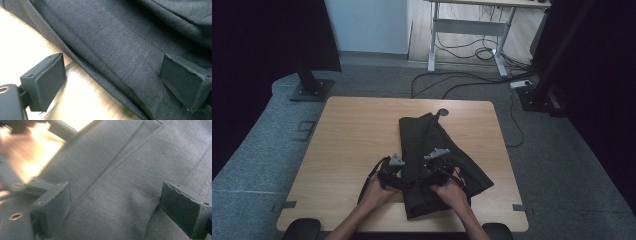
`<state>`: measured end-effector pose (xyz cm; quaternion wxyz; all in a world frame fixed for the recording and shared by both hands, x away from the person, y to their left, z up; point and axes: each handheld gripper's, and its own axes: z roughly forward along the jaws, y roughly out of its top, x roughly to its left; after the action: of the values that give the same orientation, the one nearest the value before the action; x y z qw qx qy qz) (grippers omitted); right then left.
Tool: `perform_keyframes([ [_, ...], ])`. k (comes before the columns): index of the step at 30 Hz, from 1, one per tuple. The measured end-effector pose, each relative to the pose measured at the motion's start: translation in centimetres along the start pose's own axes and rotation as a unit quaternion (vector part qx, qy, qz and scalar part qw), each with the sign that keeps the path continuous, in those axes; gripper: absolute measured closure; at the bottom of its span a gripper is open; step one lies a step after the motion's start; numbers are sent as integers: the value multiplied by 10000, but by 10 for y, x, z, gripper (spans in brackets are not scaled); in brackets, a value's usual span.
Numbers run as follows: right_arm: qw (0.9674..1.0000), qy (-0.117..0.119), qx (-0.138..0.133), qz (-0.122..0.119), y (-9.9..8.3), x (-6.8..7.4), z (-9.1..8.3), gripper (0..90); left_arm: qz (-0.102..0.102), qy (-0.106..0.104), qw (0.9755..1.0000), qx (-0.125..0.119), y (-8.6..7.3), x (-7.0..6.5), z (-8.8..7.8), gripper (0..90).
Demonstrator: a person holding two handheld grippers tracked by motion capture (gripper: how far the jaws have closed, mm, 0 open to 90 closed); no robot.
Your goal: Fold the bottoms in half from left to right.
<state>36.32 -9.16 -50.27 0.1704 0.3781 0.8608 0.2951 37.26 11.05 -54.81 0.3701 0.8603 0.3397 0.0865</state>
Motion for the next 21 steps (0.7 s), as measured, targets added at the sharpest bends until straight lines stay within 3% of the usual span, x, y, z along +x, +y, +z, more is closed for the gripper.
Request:
perform_keyframes([
  [2,9997,-221,83,-70,-2,2,4,98,3,-2,10000,3,0,0,0,61],
  [8,9978,-506,348,-245,-9,-3,6,160,1,0,10000,3,0,0,0,62],
  [15,9979,-540,317,141,-22,-30,-9,209,1,7,10000,2,0,0,0,63],
  [17,9973,-621,278,274,-28,-44,-17,220,-8,8,10000,-5,0,0,0,63],
  [18,9973,-621,278,274,-28,-44,-17,220,-8,8,10000,-5,0,0,0,63],
  [19,9963,-729,280,367,-34,-55,-23,228,-7,10,10000,-2,0,0,0,63],
  [21,9957,-771,284,439,-37,-61,-25,228,-5,11,10000,0,0,0,0,63],
])
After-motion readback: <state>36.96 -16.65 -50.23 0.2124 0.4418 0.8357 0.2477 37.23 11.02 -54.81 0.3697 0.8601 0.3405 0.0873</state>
